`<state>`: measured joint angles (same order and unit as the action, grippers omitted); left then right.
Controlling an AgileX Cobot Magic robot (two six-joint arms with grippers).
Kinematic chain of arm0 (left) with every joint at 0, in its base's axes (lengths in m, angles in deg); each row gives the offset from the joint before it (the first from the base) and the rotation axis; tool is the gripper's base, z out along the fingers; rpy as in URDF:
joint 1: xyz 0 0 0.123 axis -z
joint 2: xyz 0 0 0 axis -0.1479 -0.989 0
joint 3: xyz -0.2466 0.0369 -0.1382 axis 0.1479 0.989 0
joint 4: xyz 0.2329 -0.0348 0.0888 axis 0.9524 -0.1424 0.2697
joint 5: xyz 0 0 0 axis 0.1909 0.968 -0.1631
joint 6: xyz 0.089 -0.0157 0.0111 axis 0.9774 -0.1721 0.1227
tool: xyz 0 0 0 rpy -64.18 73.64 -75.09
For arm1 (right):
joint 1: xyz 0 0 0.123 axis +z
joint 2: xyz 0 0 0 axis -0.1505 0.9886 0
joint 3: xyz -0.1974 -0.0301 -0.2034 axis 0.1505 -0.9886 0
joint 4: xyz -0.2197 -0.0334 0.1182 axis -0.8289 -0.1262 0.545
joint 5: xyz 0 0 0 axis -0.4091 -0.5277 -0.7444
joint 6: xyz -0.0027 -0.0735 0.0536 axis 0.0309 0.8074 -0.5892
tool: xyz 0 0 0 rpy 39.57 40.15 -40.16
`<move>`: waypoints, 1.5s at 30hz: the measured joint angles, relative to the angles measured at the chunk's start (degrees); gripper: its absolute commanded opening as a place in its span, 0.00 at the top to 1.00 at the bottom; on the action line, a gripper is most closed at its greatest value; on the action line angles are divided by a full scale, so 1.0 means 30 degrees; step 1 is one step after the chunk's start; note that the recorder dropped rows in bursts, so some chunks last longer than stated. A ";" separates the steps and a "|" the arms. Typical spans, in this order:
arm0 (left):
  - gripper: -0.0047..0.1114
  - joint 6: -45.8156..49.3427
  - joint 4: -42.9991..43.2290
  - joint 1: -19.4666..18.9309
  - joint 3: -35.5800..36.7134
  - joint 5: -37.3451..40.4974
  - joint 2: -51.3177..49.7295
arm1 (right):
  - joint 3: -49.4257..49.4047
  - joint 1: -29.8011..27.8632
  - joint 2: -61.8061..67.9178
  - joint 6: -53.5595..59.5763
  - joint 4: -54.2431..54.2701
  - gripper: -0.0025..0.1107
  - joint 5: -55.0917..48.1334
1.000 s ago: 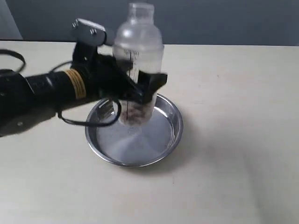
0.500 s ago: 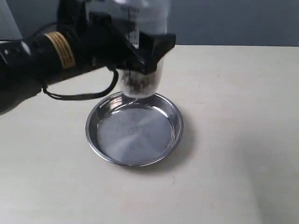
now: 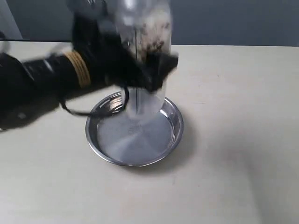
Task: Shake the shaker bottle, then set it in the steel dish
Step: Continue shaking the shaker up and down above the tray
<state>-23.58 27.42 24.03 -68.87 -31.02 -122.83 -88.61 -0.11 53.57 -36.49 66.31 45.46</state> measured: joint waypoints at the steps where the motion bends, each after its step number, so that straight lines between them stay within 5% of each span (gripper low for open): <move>1: 0.96 -0.0360 0.0182 0.0000 0.0265 0.0675 -0.0376 | 0.0000 0.0000 0.0000 0.0037 0.0000 0.99 0.0000; 7: 0.96 0.0999 0.1294 0.0030 -0.1561 0.0320 0.2490 | 0.0000 0.0000 0.0000 0.0037 0.0000 0.99 0.0000; 10: 0.96 0.0868 0.0258 0.0104 -0.0223 -0.0631 0.0774 | 0.0000 0.0000 0.0000 0.0037 0.0000 0.99 0.0000; 15: 0.96 0.0425 0.0257 0.0104 0.0620 0.1815 0.0084 | 0.0000 0.0000 0.0000 0.0037 0.0000 0.99 -0.0038; 19: 0.96 0.0652 0.1049 0.0297 -0.1102 -0.0719 0.2563 | 0.0000 0.0000 0.0000 0.0037 0.0000 0.99 -0.0038; 22: 0.96 0.0683 0.0315 0.0470 -0.0240 -0.1563 0.0912 | 0.0000 0.0000 0.0000 0.0037 0.0000 0.99 -0.0003; 25: 0.96 0.0643 -0.0032 0.0524 0.0494 0.0680 -0.0529 | 0.0000 0.0000 0.0000 0.0037 0.0000 0.99 -0.0003; 30: 0.96 0.2650 0.0255 0.0524 -0.1104 0.0081 0.2042 | 0.0000 0.0000 0.0000 0.0037 0.0000 0.99 -0.0003; 33: 0.96 0.2984 -0.1071 0.0558 -0.0071 -0.0595 0.0639 | 0.0000 0.0000 0.0000 0.0037 0.0000 0.99 -0.0003; 38: 0.96 0.2150 -0.1823 0.0558 0.0490 0.2024 0.0590 | 0.0000 0.0000 0.0000 0.0003 0.0000 0.99 -0.0042; 41: 0.96 0.2005 -0.0765 0.0558 -0.0503 -0.0044 0.2673 | 0.0000 0.0000 0.0000 0.0003 0.0000 0.99 -0.0042; 45: 0.96 0.1329 -0.1654 0.0558 0.0708 -0.0983 0.0954 | 0.0000 0.0000 0.0000 0.0003 0.0000 0.99 -0.0004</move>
<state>-19.59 22.45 25.71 -66.74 -33.97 -119.97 -88.61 -0.11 53.57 -36.48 66.31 45.45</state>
